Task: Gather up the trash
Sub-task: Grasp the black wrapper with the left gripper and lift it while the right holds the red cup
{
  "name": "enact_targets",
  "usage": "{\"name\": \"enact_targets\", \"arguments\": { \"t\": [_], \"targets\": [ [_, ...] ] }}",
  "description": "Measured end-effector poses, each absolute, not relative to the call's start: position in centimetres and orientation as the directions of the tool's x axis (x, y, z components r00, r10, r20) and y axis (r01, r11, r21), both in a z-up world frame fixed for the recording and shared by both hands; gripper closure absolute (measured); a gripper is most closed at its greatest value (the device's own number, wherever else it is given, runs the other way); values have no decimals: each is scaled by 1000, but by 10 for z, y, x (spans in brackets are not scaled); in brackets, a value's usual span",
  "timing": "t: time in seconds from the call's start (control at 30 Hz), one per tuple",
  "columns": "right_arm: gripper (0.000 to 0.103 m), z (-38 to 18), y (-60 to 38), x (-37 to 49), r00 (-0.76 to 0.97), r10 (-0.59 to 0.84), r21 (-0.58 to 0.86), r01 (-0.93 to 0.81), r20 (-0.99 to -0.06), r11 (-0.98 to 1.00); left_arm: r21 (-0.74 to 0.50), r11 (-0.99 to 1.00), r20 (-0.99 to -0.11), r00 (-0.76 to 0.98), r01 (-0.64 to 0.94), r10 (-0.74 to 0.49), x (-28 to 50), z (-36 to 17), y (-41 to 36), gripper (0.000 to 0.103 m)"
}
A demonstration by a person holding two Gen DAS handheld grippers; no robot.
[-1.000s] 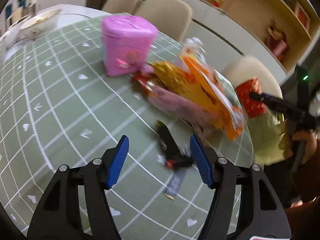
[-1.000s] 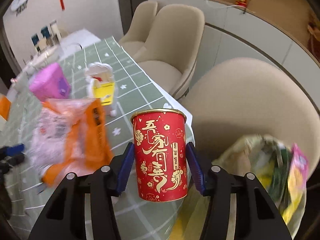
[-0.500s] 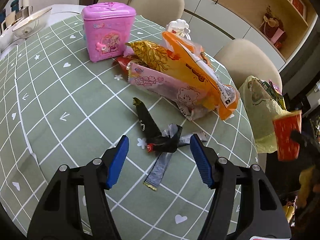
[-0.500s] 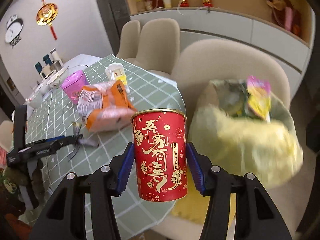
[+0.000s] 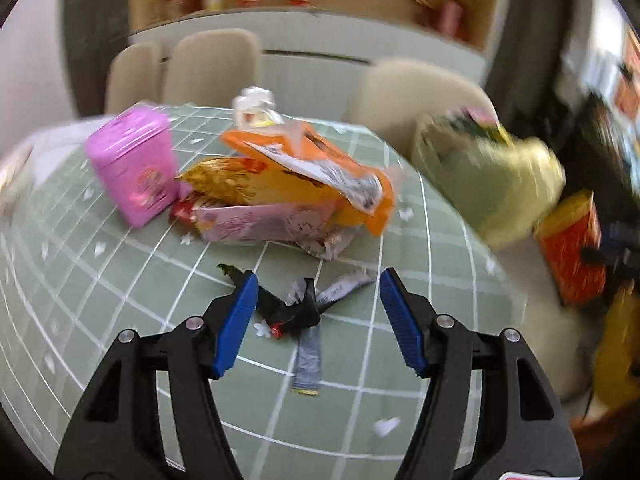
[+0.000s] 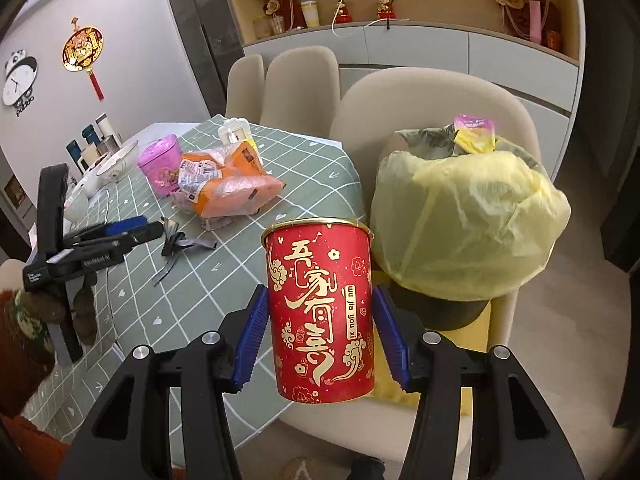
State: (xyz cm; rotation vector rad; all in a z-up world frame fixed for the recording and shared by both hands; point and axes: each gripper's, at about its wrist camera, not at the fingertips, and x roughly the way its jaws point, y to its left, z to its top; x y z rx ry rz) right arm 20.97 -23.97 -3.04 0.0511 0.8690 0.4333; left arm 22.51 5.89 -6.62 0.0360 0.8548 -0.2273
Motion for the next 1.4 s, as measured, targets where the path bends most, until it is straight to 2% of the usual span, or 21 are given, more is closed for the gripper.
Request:
{"name": "enact_targets", "arguments": {
  "t": [0.2, 0.33, 0.4, 0.47, 0.53, 0.6, 0.87, 0.93, 1.03, 1.2, 1.3, 1.4],
  "targets": [
    [53, -29, -233, 197, 575, 405, 238, -346, -710, 908, -47, 973, -814, 556, 224, -167, 241, -86, 65, 43],
    [53, -28, -235, 194, 586, 400, 239, -335, -704, 912, -119, 967, -831, 511, 223, -221, 243, -94, 66, 53],
    [53, -28, -238, 194, 590, 394, 240, -324, -705, 915, -117, 965, -832, 507, 236, -225, 241, -96, 64, 54],
    [53, -28, -240, 194, 596, 386, 240, -312, -705, 919, -119, 962, -831, 507, 244, -231, 238, -96, 62, 59],
    [53, -28, -243, 194, 600, 381, 245, -299, -703, 922, -131, 960, -828, 506, 246, -242, 237, -97, 60, 69],
    [53, -27, -243, 194, 604, 379, 247, -293, -701, 924, -132, 964, -828, 508, 232, -236, 237, -98, 59, 72],
    [53, -23, -238, 189, 612, 382, 237, -307, -693, 922, -103, 977, -839, 512, 189, -187, 241, -105, 57, 74],
    [53, -23, -238, 189, 613, 381, 232, -311, -692, 922, -135, 976, -827, 522, 171, -206, 240, -101, 59, 89],
    [53, -21, -242, 187, 618, 382, 233, -312, -687, 921, -147, 978, -803, 560, 148, -206, 236, -91, 61, 99],
    [53, -17, -248, 187, 619, 392, 243, -314, -681, 918, -161, 970, -774, 586, 183, -239, 228, -71, 54, 97],
    [53, -16, -251, 187, 620, 394, 242, -318, -678, 917, -105, 967, -764, 604, 232, -228, 229, -67, 45, 72],
    [53, -17, -254, 190, 619, 395, 251, -310, -679, 917, -29, 960, -776, 599, 279, -198, 236, -73, 36, 72]
  ]
}}
